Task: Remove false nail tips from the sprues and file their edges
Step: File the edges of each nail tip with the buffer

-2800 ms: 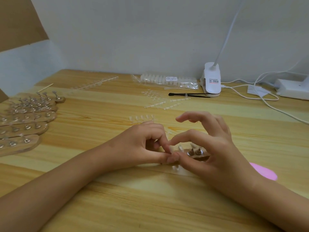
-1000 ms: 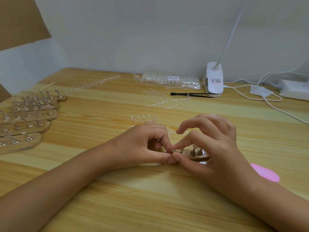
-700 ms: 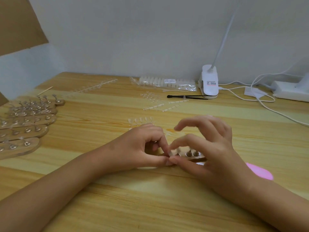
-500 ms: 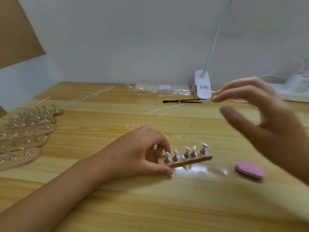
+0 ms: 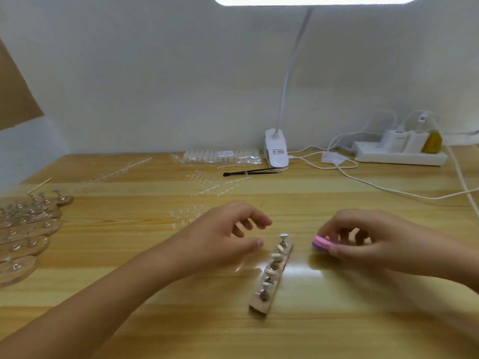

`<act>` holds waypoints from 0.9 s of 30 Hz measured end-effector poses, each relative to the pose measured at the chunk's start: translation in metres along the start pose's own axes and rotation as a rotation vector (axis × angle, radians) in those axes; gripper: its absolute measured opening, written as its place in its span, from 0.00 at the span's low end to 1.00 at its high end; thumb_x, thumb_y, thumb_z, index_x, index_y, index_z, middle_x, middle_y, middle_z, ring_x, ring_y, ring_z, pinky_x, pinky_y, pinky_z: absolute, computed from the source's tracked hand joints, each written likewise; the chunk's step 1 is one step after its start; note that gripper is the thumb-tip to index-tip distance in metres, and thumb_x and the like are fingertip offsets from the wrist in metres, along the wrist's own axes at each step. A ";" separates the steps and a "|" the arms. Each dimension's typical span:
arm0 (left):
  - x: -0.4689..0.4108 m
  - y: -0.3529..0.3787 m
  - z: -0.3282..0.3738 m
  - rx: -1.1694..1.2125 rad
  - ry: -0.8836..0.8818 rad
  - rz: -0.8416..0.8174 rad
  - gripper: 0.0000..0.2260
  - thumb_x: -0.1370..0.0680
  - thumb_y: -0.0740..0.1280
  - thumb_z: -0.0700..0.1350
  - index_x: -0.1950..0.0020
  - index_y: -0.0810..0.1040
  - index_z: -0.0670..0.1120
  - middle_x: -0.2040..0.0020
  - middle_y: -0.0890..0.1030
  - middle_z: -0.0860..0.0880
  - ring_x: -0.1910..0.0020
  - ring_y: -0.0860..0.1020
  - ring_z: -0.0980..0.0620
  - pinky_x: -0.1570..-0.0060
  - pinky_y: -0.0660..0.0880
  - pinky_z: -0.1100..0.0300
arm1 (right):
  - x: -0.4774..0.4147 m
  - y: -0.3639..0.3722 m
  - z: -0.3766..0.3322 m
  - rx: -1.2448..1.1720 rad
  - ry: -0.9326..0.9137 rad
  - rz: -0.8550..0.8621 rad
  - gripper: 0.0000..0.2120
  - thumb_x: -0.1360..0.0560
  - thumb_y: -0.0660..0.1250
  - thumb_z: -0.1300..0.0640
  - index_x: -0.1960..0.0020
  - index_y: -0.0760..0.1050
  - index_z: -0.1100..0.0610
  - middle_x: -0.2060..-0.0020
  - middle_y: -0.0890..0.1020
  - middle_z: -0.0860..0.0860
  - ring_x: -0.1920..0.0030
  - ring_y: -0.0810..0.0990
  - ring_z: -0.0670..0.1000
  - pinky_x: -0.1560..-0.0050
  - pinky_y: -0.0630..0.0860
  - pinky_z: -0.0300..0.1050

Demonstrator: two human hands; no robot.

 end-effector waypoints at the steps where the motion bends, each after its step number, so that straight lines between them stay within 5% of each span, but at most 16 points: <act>1: -0.005 0.007 0.002 -0.028 0.022 -0.050 0.12 0.22 0.70 0.48 0.41 0.77 0.61 0.42 0.76 0.64 0.40 0.71 0.65 0.43 0.73 0.68 | 0.000 0.000 0.000 -0.147 0.023 0.024 0.15 0.33 0.67 0.34 0.49 0.80 0.36 0.53 0.82 0.41 0.54 0.80 0.41 0.55 0.75 0.33; 4: -0.016 0.019 0.002 -0.027 0.004 -0.138 0.10 0.22 0.70 0.50 0.42 0.79 0.61 0.41 0.75 0.67 0.36 0.64 0.68 0.40 0.68 0.71 | 0.000 0.006 0.009 -0.558 0.113 0.086 0.13 0.32 0.70 0.45 0.48 0.83 0.44 0.54 0.85 0.49 0.57 0.81 0.44 0.55 0.76 0.38; 9: -0.014 0.028 0.002 0.075 -0.038 0.041 0.03 0.25 0.74 0.48 0.57 0.84 0.50 0.50 0.81 0.59 0.50 0.74 0.65 0.54 0.70 0.75 | -0.005 0.013 0.024 -0.987 0.228 0.239 0.14 0.27 0.66 0.55 0.45 0.83 0.58 0.56 0.86 0.57 0.61 0.82 0.46 0.64 0.78 0.36; 15: 0.001 0.033 0.011 0.066 -0.093 0.080 0.03 0.25 0.74 0.48 0.58 0.83 0.52 0.50 0.79 0.58 0.53 0.75 0.68 0.56 0.71 0.74 | -0.005 0.016 0.018 -1.066 0.278 0.315 0.13 0.19 0.59 0.58 0.40 0.79 0.55 0.59 0.85 0.54 0.64 0.81 0.44 0.65 0.78 0.35; 18: 0.008 0.038 0.008 0.225 -0.163 0.174 0.04 0.25 0.75 0.45 0.55 0.84 0.44 0.52 0.81 0.51 0.63 0.77 0.69 0.63 0.72 0.73 | 0.000 0.021 0.012 -1.199 0.294 0.352 0.10 0.24 0.64 0.58 0.43 0.78 0.55 0.61 0.85 0.54 0.66 0.82 0.46 0.68 0.77 0.36; 21: 0.014 0.040 0.003 0.417 -0.204 0.295 0.02 0.23 0.72 0.46 0.53 0.84 0.50 0.55 0.85 0.50 0.59 0.82 0.61 0.55 0.79 0.64 | 0.007 0.026 0.006 -1.278 0.219 0.336 0.15 0.33 0.75 0.57 0.48 0.77 0.57 0.57 0.85 0.56 0.62 0.83 0.47 0.65 0.79 0.38; 27: 0.018 0.033 -0.003 0.841 -0.233 0.494 0.05 0.21 0.68 0.40 0.47 0.82 0.44 0.57 0.87 0.48 0.59 0.83 0.58 0.61 0.76 0.69 | 0.002 0.027 -0.010 -1.203 0.151 0.428 0.15 0.29 0.72 0.58 0.42 0.78 0.53 0.60 0.84 0.54 0.59 0.83 0.46 0.60 0.79 0.39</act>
Point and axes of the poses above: each hand's wrist, its own x-axis away from the middle knuckle, its own y-axis out of the palm, z = x × y, the point moved 4 cm from there along -x, towards the middle knuckle
